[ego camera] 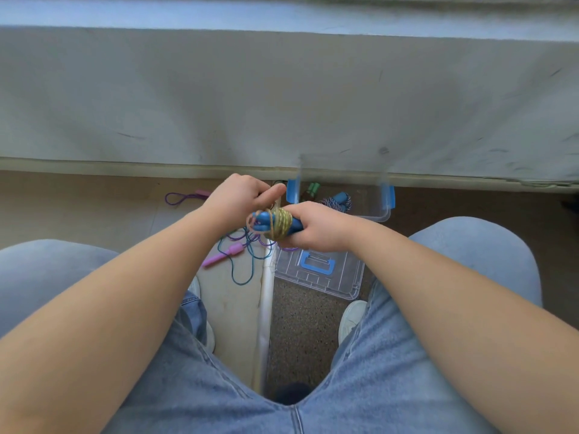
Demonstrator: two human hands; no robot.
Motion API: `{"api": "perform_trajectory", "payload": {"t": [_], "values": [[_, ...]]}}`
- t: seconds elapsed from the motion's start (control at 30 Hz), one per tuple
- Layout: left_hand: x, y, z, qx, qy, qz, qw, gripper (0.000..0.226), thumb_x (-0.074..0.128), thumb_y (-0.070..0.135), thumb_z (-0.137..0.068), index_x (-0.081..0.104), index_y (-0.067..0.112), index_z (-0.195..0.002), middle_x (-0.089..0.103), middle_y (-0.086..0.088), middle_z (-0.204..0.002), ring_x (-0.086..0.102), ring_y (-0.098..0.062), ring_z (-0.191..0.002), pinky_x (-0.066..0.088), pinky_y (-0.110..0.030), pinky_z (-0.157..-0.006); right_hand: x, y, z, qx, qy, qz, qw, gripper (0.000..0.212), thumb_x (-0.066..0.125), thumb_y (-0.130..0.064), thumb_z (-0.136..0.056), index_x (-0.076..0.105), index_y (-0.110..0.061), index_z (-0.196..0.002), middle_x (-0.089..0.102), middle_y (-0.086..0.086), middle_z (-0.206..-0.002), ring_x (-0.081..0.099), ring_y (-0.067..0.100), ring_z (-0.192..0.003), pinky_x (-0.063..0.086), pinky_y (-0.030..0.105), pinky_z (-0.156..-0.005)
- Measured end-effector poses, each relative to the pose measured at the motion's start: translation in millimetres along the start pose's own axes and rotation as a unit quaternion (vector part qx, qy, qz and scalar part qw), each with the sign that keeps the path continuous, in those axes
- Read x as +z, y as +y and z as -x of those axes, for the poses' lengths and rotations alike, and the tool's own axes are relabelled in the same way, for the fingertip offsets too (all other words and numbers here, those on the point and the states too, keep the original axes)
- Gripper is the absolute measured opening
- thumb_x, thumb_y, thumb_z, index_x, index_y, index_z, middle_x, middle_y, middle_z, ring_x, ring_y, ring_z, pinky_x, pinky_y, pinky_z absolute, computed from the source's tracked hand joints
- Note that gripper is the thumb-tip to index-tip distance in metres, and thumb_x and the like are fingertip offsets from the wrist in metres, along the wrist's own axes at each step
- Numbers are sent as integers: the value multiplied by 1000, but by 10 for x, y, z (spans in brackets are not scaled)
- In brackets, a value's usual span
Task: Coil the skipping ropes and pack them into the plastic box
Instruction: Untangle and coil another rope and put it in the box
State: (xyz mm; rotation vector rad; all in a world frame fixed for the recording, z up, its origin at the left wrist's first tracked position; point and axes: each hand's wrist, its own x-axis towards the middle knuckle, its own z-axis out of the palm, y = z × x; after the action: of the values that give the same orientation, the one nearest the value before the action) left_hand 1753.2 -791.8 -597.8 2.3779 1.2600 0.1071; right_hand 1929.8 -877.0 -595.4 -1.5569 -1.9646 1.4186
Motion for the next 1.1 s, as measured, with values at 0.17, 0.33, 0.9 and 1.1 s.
{"api": "perform_trajectory", "payload": {"t": [0.17, 0.33, 0.9, 1.1], "values": [[40, 100, -30, -108, -41, 113, 987, 55, 39, 46, -104, 47, 13, -60, 51, -5, -58, 46, -23, -59, 38, -33, -59, -19, -2, -48, 5, 56, -154, 987, 24, 71, -5, -86, 66, -10, -109, 63, 14, -85, 59, 16, -74, 58, 41, -67], [95, 126, 48, -62, -31, 110, 992, 45, 35, 34, -103, 51, 25, -62, 56, 5, -58, 51, -15, -57, 37, -29, -56, -97, 6, -105, 46, 209, -254, 943, 18, 72, -5, -85, 65, -21, -92, 64, 2, -79, 58, 16, -65, 55, 40, -62], [-67, 101, 45, 134, 83, -130, 979, 33, 49, 50, -98, 70, 25, -92, 69, 3, -83, 62, -25, -79, 50, -34, -62, -102, 121, -12, 188, 85, 304, 930, 31, 54, -9, -90, 51, -21, -118, 62, 10, -107, 59, 33, -91, 51, 40, -74], [-28, 34, 35, 133, 65, -111, 983, 43, 52, 63, -90, 62, 24, -74, 57, 7, -72, 54, -19, -70, 47, -33, -58, -26, 38, 13, 47, -42, 290, 955, 10, 61, -16, -90, 54, -19, -97, 59, -2, -85, 57, 21, -80, 38, 30, -66]]}}
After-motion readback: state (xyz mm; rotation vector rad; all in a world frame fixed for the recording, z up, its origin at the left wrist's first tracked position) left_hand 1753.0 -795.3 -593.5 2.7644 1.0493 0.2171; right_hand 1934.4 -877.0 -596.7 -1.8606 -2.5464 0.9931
